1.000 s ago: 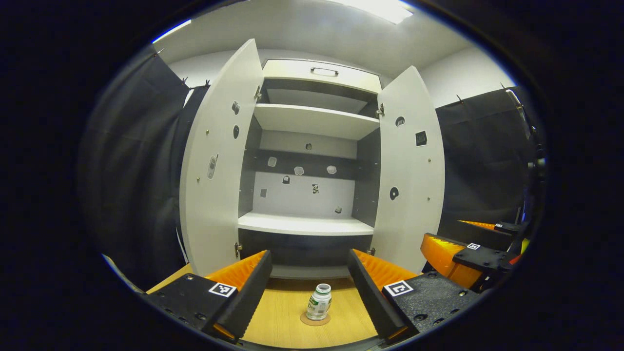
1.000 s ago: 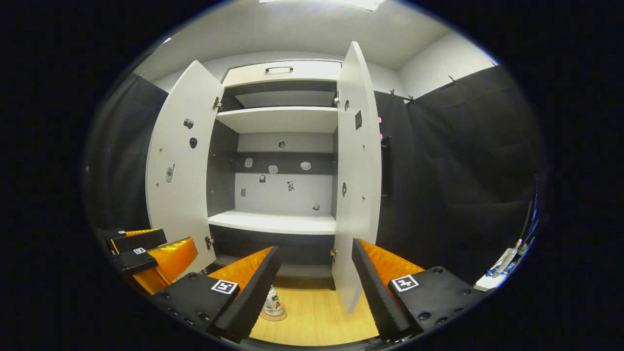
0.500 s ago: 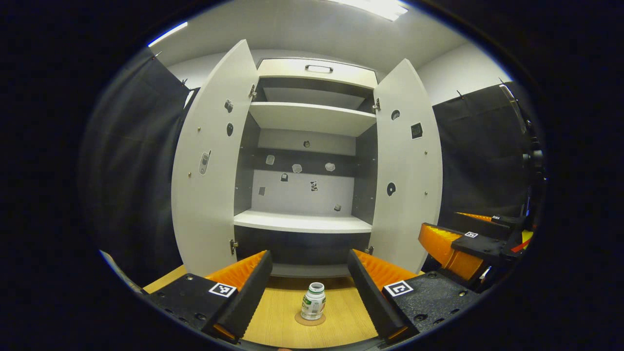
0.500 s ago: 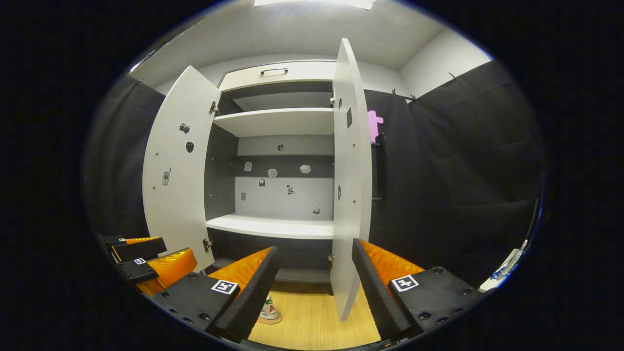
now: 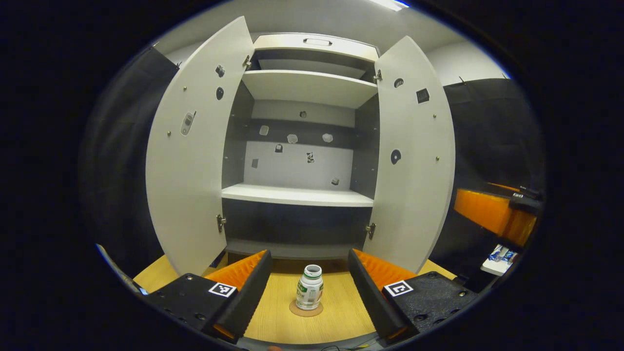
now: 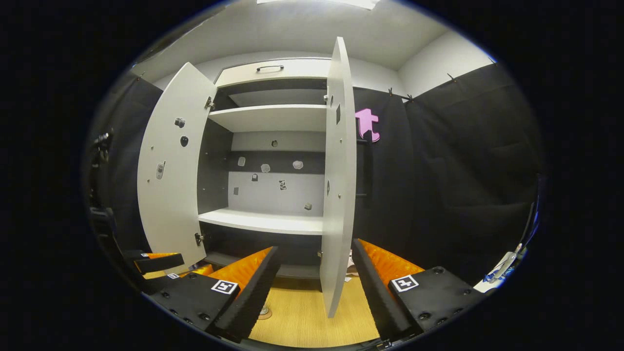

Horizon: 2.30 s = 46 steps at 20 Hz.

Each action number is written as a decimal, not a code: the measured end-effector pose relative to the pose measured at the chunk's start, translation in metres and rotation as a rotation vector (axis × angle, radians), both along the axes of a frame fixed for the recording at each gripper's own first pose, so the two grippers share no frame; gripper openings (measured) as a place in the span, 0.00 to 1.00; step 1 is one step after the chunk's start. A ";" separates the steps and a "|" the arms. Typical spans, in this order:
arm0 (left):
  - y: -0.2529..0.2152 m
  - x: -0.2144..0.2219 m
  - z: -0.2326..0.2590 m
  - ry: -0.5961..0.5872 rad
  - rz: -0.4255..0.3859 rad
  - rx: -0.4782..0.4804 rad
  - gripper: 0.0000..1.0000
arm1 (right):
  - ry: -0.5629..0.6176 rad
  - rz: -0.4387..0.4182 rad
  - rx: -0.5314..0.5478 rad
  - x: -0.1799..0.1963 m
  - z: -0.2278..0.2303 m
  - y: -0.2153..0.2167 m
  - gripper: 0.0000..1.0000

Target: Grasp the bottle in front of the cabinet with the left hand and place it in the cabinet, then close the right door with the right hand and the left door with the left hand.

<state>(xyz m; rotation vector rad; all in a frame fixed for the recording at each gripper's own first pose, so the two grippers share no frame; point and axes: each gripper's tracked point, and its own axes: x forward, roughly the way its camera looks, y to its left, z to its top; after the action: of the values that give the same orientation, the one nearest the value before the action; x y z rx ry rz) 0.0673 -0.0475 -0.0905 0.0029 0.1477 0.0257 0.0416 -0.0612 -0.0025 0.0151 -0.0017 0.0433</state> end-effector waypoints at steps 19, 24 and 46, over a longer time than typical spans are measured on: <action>-0.005 0.084 -0.196 0.297 0.010 0.003 0.95 | 0.114 -0.191 -0.082 -0.015 -0.042 -0.073 0.98; 0.005 0.102 -0.206 0.285 0.028 0.035 0.96 | 0.151 -0.222 -0.083 -0.021 -0.054 -0.084 0.98; 0.006 0.129 -0.010 0.202 -0.078 -0.028 0.77 | 0.119 -0.139 -0.052 -0.008 -0.040 -0.068 0.98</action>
<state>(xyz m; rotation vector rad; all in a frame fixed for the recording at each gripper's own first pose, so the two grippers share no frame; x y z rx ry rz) 0.1964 -0.0413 -0.1006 -0.0162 0.3495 -0.0549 0.0335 -0.1293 -0.0423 -0.0348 0.1172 -0.0970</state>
